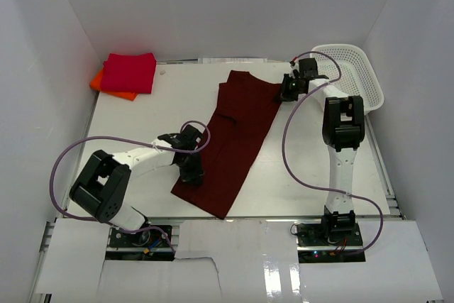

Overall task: Fold and stack the t-shirts
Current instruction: Rotate the tshirt 90 degrees

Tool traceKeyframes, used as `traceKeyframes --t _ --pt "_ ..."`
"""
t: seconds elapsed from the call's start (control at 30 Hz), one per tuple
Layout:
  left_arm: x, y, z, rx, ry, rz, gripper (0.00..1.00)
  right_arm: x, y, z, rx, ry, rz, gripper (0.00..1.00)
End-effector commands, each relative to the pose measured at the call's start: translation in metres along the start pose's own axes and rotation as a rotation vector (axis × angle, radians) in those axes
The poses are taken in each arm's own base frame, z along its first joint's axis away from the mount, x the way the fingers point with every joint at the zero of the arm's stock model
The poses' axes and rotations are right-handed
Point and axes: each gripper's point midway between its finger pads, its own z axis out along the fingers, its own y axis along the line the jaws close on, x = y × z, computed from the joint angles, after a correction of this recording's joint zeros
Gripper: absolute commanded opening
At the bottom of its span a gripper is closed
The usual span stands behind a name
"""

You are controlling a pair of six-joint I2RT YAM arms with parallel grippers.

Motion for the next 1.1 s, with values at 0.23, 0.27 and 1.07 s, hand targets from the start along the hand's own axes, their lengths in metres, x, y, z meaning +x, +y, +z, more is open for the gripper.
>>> traceKeyframes --t 0.23,0.27,1.07 --pt "0.014 -0.013 0.006 0.022 0.023 -0.011 0.00 -0.022 0.024 0.058 -0.117 -0.058 0.053 0.08" --pt "0.015 -0.015 0.007 0.025 0.026 -0.017 0.00 -0.028 0.027 0.062 -0.135 -0.071 0.058 0.08" --pt "0.044 -0.082 0.028 0.120 0.107 0.040 0.00 -0.062 0.077 0.094 -0.337 -0.161 0.089 0.08"
